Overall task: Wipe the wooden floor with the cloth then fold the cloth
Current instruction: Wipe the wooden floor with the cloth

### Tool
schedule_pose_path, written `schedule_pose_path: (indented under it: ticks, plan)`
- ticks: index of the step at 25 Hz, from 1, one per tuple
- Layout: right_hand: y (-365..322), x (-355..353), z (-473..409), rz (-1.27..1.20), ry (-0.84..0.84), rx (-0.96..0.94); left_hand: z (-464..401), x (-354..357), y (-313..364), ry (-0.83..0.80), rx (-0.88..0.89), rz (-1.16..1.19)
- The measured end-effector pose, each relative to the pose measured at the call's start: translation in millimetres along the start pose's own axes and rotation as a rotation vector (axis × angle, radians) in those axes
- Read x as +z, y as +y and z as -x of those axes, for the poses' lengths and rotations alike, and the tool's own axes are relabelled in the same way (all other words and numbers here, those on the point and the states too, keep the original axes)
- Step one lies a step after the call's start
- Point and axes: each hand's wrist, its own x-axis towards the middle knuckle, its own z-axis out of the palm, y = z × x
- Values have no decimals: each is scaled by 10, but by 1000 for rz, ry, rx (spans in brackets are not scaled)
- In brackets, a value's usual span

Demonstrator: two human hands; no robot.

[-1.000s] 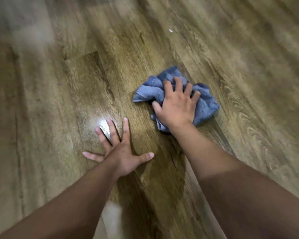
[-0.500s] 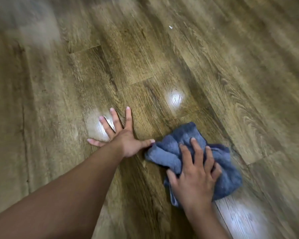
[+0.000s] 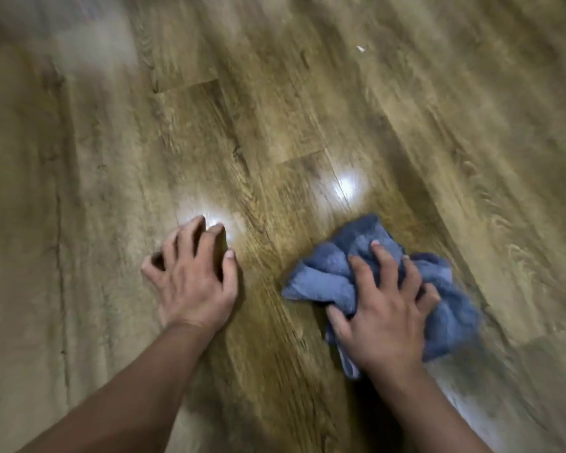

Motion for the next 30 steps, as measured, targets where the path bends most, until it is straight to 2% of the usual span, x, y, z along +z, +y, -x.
schedule_pose_path:
  ticks: [6,10,15,20,21,24,25,27,28,30]
  plan:
    - [-902,139,-1863,15,-3,-96,-14,-11,-19,-19,-16,-49]
    - [-1080,210,-2210,11,-8,-143,-43,-9,-35,-28,2,-69]
    - [-897,120,-1442,-83,-11,-132,-28,-28,15,-2,2,-36]
    - [-61,-78,188,-90,-54,89,-2,-125,181,-45,-142,-24]
    - [168,-95,497,-71,-66,129,-15,-111,390,-30,-102,11]
    - [722,-172,1370,-79,-82,256,51,30,1409,-57,306,210]
    - [876,-212,1599,-92,-54,306,111,103,1758,-84,380,254]
    - [1173,-243,1893,-53,-49,375,214,284,2276,-132,310,299]
    - [1281,-247,1953,-34,-55,385,270,383,2382,-135,254,268]
    - [1407,-231,1921,-39,-63,366,328,571,2388,-92,263,143]
